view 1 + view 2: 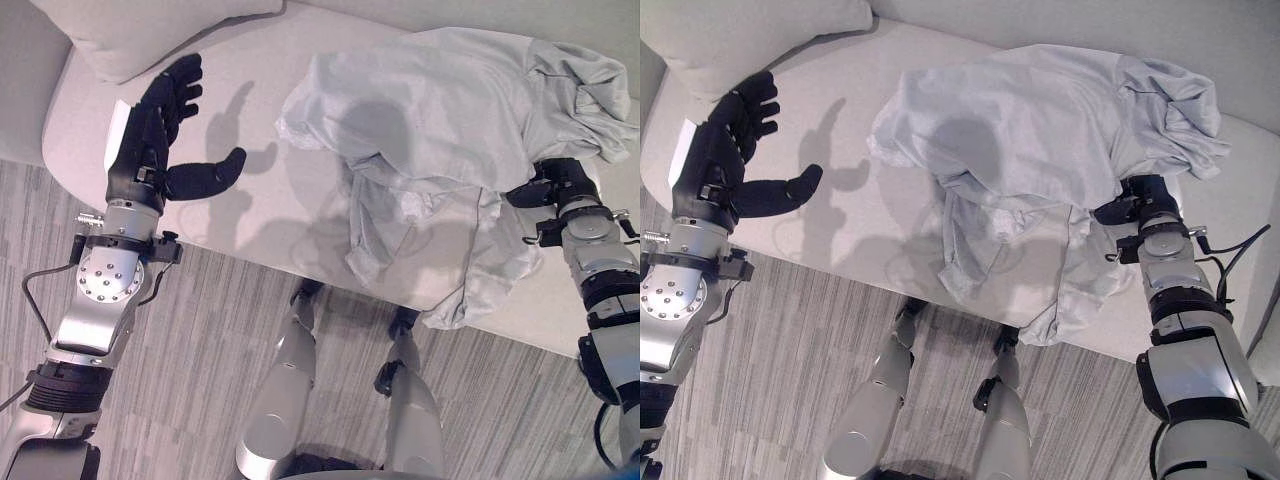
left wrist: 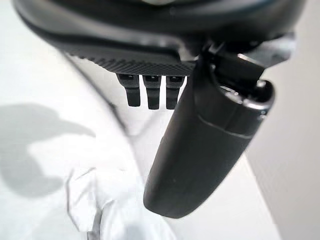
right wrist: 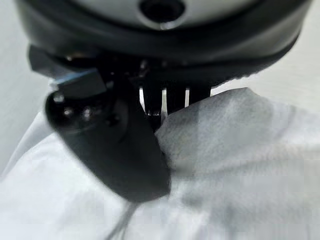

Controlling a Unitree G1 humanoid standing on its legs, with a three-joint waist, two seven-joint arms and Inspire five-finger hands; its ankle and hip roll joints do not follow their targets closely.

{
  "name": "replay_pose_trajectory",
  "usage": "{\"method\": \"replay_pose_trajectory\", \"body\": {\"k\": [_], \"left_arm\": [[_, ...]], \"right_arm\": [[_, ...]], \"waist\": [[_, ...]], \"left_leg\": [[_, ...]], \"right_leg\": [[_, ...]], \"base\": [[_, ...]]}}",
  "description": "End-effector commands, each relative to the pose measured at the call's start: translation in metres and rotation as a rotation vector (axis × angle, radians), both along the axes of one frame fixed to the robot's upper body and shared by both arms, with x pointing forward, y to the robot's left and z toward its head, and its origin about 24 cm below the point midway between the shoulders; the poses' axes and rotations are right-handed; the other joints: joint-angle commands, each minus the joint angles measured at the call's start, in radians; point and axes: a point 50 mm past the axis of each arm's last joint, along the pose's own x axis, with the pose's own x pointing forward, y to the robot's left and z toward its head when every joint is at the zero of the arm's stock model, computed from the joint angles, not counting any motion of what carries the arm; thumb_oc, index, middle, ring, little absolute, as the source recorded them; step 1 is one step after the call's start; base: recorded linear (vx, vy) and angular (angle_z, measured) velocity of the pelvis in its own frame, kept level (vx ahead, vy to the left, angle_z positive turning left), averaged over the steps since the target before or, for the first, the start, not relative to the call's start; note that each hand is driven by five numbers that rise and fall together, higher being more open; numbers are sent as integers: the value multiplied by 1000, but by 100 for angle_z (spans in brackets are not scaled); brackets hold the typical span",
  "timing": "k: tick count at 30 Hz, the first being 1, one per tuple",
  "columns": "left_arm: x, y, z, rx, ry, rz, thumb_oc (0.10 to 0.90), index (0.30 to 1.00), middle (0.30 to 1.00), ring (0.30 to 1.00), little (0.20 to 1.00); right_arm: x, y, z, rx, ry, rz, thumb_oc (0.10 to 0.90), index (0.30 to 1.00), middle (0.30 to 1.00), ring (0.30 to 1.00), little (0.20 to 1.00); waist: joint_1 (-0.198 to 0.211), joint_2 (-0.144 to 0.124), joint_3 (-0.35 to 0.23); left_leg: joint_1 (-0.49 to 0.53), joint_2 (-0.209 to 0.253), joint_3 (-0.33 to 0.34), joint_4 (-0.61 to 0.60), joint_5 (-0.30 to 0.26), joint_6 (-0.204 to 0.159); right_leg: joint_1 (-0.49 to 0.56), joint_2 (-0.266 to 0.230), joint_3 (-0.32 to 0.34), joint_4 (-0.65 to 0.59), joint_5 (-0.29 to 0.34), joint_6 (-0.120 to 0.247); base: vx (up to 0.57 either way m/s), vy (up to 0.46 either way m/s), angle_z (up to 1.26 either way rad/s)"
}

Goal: Hang the clothes on the sofa on the clothes rack.

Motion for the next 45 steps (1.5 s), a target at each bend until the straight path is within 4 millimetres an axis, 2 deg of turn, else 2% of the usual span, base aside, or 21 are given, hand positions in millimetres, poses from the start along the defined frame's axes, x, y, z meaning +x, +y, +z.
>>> {"method": "replay_pose_trajectory", "body": {"k": [1, 2, 5, 6, 8, 9, 11, 13, 15, 17, 20, 21, 25, 26, 29, 32, 39, 41, 45], "left_arm": [[-12, -9, 57, 145, -311, 28, 800, 900, 900, 900, 900], [-5, -17, 63, 206, -303, 14, 800, 900, 900, 900, 900], [11, -26, 69, 313, -262, 2, 800, 900, 900, 900, 900], [25, -37, 72, 407, -223, -15, 800, 900, 900, 900, 900], [36, -44, 72, 448, -188, -21, 800, 900, 900, 900, 900], [37, -45, 73, 451, -189, -24, 800, 900, 900, 900, 900], [51, -57, 70, 494, -144, -43, 800, 900, 900, 900, 900], [61, -67, 60, 526, -83, -75, 800, 900, 900, 900, 900], [66, -67, 53, 507, -47, -74, 800, 900, 900, 900, 900], [75, -66, 36, 499, 11, -57, 800, 900, 900, 900, 900], [77, -68, 23, 458, 46, -71, 800, 900, 900, 900, 900], [80, -70, 7, 415, 98, -82, 800, 900, 900, 900, 900], [90, -72, -5, 426, 137, -42, 800, 900, 900, 900, 900], [98, -71, -9, 432, 152, 13, 800, 900, 900, 900, 900], [103, -71, -7, 424, 150, 38, 800, 900, 900, 900, 900], [109, -68, 17, 467, 81, 103, 800, 900, 900, 900, 900], [91, -81, 53, 326, -104, 31, 800, 900, 900, 900, 900], [84, -90, 59, 291, -156, -13, 800, 900, 900, 900, 900], [82, -96, 59, 298, -166, -32, 800, 900, 900, 900, 900]], "right_arm": [[-25, -39, -26, -95, 67, -150, 400, 300, 300, 300, 300], [-43, -36, -48, -70, 90, -145, 400, 300, 300, 300, 300], [-64, -35, -75, -35, 149, -139, 400, 300, 300, 300, 300], [-74, -33, -96, 12, 202, -134, 400, 300, 300, 300, 300], [-80, -34, -109, 33, 247, -142, 400, 300, 300, 300, 300], [-80, -34, -109, 36, 246, -143, 400, 300, 300, 300, 300], [-79, -26, -120, 68, 277, -124, 400, 300, 300, 300, 300], [-72, -16, -118, 79, 257, -85, 400, 300, 300, 300, 300], [-67, -9, -113, 83, 231, -58, 400, 300, 300, 300, 300], [-52, 0, -93, 75, 140, -29, 400, 300, 300, 300, 300], [-48, -1, -85, 47, 114, -33, 400, 300, 300, 300, 300], [-44, 1, -75, 24, 81, -31, 400, 300, 300, 300, 300], [-36, 6, -58, -12, 21, -7, 400, 300, 300, 300, 300], [-32, 14, -54, -16, 6, 26, 400, 300, 300, 300, 300], [-31, 19, -55, -13, 3, 46, 400, 300, 300, 300, 300], [-32, 23, -60, -14, 22, 75, 400, 300, 300, 300, 300], [-47, 23, -91, 9, 128, 74, 400, 300, 300, 300, 300], [-49, 26, -101, 18, 165, 84, 400, 300, 300, 300, 300], [-48, 29, -105, 22, 183, 95, 400, 300, 300, 300, 300]], "waist": [[-71, 35, -16], [-99, 36, -29], [-138, 36, -44], [-176, 39, -54], [-199, 36, -55], [-195, 34, -55], [-223, 29, -53], [-246, 30, -47], [-252, 26, -43], [-256, 31, -30], [-258, 38, -25], [-260, 39, -21], [-272, 45, -18], [-281, 38, -15], [-289, 32, -12], [-302, 18, -8], [-303, 16, -10], [-301, 19, -11], [-302, 21, -13]], "left_leg": [[229, -6, 36, -251, 18, 94], [241, -8, 38, -251, 22, 96], [258, -3, 53, -251, 20, 93], [264, 5, 68, -251, 20, 89], [270, 11, 83, -251, 20, 85], [270, 11, 83, -251, 20, 85], [269, 22, 105, -251, 21, 82], [265, 30, 122, -251, 21, 82], [264, 36, 133, -251, 21, 83], [256, 40, 147, -251, 24, 83], [249, 40, 148, -251, 29, 82], [244, 37, 149, -251, 32, 81], [232, 37, 147, -251, 37, 79], [227, 40, 146, -251, 38, 77], [225, 42, 148, -251, 38, 76], [219, 51, 152, -251, 38, 72], [216, 56, 150, -251, 36, 67], [219, 57, 149, -251, 35, 65], [220, 58, 148, -251, 35, 64]], "right_leg": [[115, -3, 61, 7, -40, 57], [120, -5, 68, 7, -37, 59], [130, -6, 75, 7, -38, 61], [129, -4, 91, 7, -36, 61], [125, 1, 105, 7, -35, 59], [125, 1, 106, 7, -35, 59], [111, 10, 127, 7, -31, 59], [90, 20, 154, 7, -23, 59], [77, 27, 170, 7, -18, 57], [55, 33, 191, 7, -15, 53], [48, 32, 193, 7, -15, 50], [45, 31, 194, 7, -15, 47], [37, 29, 191, 7, -16, 42], [31, 31, 191, 7, -15, 39], [29, 34, 192, 7, -15, 38], [19, 40, 195, 7, -14, 37], [17, 45, 192, 7, -18, 36], [20, 44, 189, 7, -21, 36], [22, 45, 189, 7, -23, 36]], "base": [[16, -132, -68], [6, -104, -77], [7, -113, -36], [-3, -135, -28], [-8, -105, -24], [-13, -89, -45], [-16, -89, -49], [-21, -75, -43], [-18, -50, -41], [-35, -38, -10], [-22, -14, -9], [-10, -11, -6], [-6, -10, 5], [-3, -36, 7], [2, -24, 3], [7, -27, 0], [9, -22, 0], [0, 0, 0], [0, 0, 0]]}}
